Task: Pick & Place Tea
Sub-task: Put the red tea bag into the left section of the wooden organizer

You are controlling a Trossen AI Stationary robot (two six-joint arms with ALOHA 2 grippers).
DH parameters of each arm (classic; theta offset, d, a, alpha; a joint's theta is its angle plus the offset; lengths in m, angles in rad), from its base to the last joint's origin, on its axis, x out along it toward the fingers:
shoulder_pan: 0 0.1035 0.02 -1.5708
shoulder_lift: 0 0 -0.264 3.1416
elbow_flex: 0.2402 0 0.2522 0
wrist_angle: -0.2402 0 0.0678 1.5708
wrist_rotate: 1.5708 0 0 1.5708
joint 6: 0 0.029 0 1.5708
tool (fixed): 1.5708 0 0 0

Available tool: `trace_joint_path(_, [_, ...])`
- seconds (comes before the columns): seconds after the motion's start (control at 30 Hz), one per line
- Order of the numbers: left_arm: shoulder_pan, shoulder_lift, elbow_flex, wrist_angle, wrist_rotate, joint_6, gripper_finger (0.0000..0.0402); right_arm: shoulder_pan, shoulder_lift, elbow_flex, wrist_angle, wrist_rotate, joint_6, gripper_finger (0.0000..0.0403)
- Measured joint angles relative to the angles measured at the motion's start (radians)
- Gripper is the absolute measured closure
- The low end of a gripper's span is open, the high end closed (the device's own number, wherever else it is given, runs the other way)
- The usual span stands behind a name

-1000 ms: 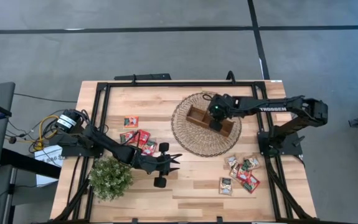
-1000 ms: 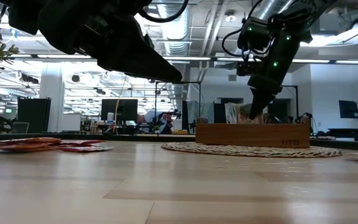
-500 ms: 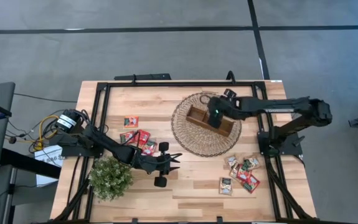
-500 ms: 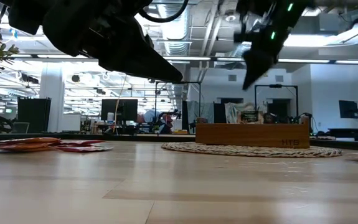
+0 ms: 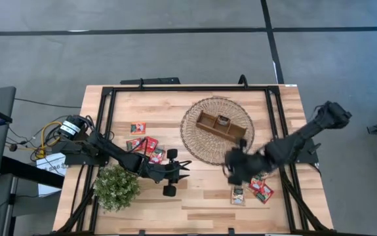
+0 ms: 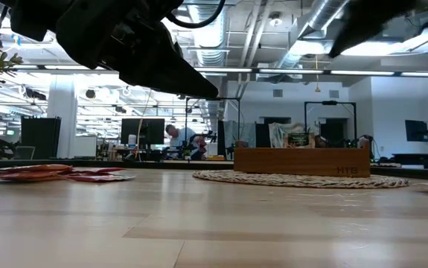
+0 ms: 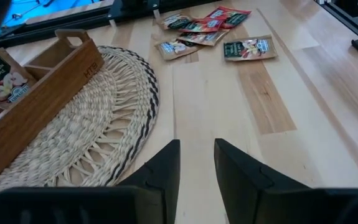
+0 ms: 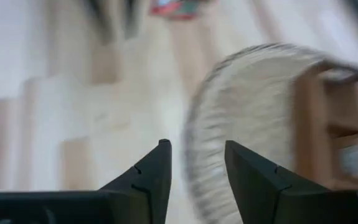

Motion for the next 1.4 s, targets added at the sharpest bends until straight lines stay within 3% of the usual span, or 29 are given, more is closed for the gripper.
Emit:
trace_joint_path(0.13, [0.000, 0.000, 0.000, 0.000, 0.000, -0.002, 0.0310, 0.146, 0.079, 0.000, -0.051, -0.026, 0.209, 0.0276])
trace_joint_path(0.37, [0.000, 0.000, 0.000, 0.020, 0.000, -0.001, 0.0310, 0.270, 0.121, -0.065, -0.187, -0.212, 0.648, 0.0274])
trace_joint_path(0.6, [0.000, 0.000, 0.000, 0.029, 0.028, 0.020, 0.0310, 0.358, -0.010, -0.269, -0.110, -0.383, 0.936, 0.0219])
trace_joint_path(0.77, [0.003, 0.000, 0.000, 0.032, 0.030, 0.036, 0.0310, 0.402, -0.039, -0.320, -0.061, -0.555, 1.084, 0.0180])
trace_joint_path(0.9, [0.007, 0.000, 0.000, 0.032, 0.032, 0.042, 0.0310, 0.410, 0.003, -0.328, -0.059, -0.551, 1.069, 0.0175])
trace_joint_path(1.03, [0.007, 0.000, 0.000, 0.032, 0.034, 0.032, 0.0310, 0.381, 0.067, -0.328, -0.032, -0.494, 0.927, 0.0176])
trace_joint_path(1.27, [0.007, 0.000, 0.000, 0.032, 0.034, 0.024, 0.0310, 0.334, 0.204, -0.278, -0.018, -0.488, 0.716, 0.0180])
trace_joint_path(1.4, [0.007, 0.000, 0.000, 0.031, 0.034, 0.021, 0.0310, 0.333, 0.276, -0.201, -0.097, -0.395, 0.650, 0.0193])
